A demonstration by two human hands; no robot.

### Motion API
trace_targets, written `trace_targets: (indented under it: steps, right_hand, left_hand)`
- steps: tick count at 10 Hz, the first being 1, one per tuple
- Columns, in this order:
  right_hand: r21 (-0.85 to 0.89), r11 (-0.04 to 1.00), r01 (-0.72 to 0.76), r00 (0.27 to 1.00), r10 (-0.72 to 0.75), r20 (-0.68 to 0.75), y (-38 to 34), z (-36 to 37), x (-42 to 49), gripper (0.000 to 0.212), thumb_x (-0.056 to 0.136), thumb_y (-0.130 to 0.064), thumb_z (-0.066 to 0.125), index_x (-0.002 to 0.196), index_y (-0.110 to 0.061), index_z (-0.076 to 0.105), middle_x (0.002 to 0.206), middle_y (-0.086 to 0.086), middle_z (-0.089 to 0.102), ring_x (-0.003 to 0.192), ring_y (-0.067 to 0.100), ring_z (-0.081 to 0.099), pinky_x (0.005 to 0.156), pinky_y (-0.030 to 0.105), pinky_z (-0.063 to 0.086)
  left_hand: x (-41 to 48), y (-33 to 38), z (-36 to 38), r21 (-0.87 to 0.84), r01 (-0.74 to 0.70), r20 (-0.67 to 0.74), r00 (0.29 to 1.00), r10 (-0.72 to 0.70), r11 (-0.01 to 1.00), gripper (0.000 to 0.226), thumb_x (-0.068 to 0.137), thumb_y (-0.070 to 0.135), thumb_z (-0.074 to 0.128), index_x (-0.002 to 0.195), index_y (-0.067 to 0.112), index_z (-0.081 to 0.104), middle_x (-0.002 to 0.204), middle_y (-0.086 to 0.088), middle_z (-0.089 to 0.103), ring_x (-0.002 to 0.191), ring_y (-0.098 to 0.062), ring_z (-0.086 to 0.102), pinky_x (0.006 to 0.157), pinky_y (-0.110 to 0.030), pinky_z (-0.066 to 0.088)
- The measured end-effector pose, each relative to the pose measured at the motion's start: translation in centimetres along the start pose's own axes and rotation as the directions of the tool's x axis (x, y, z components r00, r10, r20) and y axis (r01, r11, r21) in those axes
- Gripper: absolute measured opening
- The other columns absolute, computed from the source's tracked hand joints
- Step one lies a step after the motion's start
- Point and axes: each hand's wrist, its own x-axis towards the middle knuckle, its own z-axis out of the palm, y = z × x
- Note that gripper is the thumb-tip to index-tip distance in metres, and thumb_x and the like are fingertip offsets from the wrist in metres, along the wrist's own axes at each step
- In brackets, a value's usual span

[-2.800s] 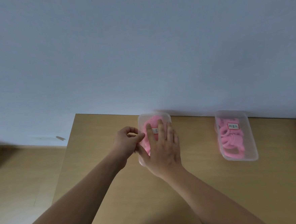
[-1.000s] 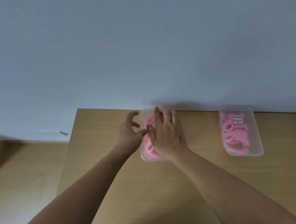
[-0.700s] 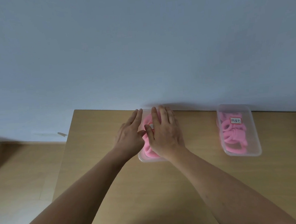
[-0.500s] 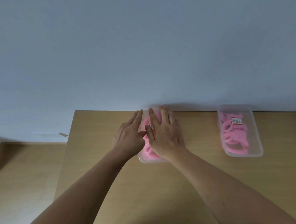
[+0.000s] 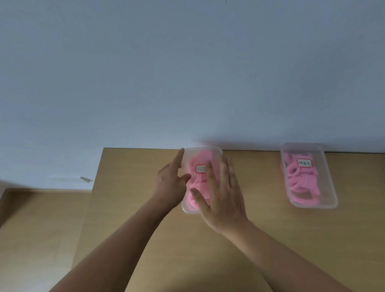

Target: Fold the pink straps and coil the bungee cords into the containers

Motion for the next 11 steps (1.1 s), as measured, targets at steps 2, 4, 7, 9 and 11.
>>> trace_targets:
  steps: [2, 4, 7, 9, 11]
  right_hand:
    - [-0.015, 1.0, -0.014, 0.999, 0.015, 0.029, 0.2, 1.3, -1.9, 0.09, 0.095, -0.073, 0.027, 0.159, -0.012, 0.015, 0.165, 0.023, 0.005, 0.153, 0.038, 0.004, 0.125, 0.044, 0.014]
    - [0.006, 0.998, -0.065, 0.998, 0.065, -0.004, -0.3, 1.7, -1.2, 0.088, 0.093, -0.069, 0.034, 0.158, -0.011, 0.019, 0.164, 0.024, 0.006, 0.152, 0.039, 0.01, 0.122, 0.045, 0.023]
    - [-0.08, 0.993, -0.086, 0.996, 0.086, -0.008, -0.6, 2.1, -0.3, 0.088, 0.095, -0.068, 0.029, 0.158, -0.008, 0.017, 0.163, 0.028, 0.008, 0.15, 0.043, 0.015, 0.121, 0.048, 0.025]
    - [-0.046, 0.995, -0.091, 0.992, 0.095, 0.082, -0.6, 1.7, -0.2, 0.089, 0.094, -0.071, 0.019, 0.159, -0.014, 0.002, 0.165, 0.021, -0.008, 0.153, 0.037, -0.002, 0.123, 0.045, 0.014]
    - [0.054, 0.996, -0.067, 0.987, 0.058, 0.152, 0.3, -1.1, -0.1, 0.084, 0.094, -0.072, 0.024, 0.159, -0.022, 0.007, 0.167, 0.011, 0.001, 0.154, 0.031, 0.004, 0.121, 0.044, 0.019]
  left_hand:
    - [-4.0, -3.7, -1.7, 0.23, -0.287, 0.241, 0.943, 0.231, 0.93, 0.082, 0.094, 0.055, 0.065, 0.162, 0.036, 0.024, 0.171, 0.019, 0.008, 0.157, -0.014, 0.017, 0.123, -0.036, 0.025]
    - [-2.9, -4.3, -2.2, 0.327, -0.316, 0.312, 0.926, 0.214, 0.89, 0.091, 0.095, 0.059, 0.06, 0.159, 0.042, -0.002, 0.163, 0.03, -0.013, 0.157, -0.006, -0.008, 0.126, -0.04, 0.022]
    - [-1.8, -3.0, -2.7, 0.483, -0.299, 0.381, 0.918, 0.11, 0.823, 0.087, 0.1, 0.058, 0.052, 0.164, 0.036, -0.004, 0.164, 0.027, -0.023, 0.16, -0.014, -0.005, 0.124, -0.05, 0.028]
    - [-2.1, -2.6, -3.0, 0.498, -0.275, 0.383, 0.921, 0.076, 0.823, 0.086, 0.1, 0.059, 0.05, 0.163, 0.04, -0.005, 0.166, 0.026, -0.019, 0.16, -0.015, -0.003, 0.125, -0.048, 0.027]
    - [-4.9, -1.5, -2.4, 0.363, -0.146, 0.078, 0.989, 0.127, 0.92, 0.072, 0.098, 0.044, 0.065, 0.161, 0.03, 0.032, 0.171, 0.005, 0.023, 0.158, -0.019, 0.019, 0.124, -0.042, 0.027]
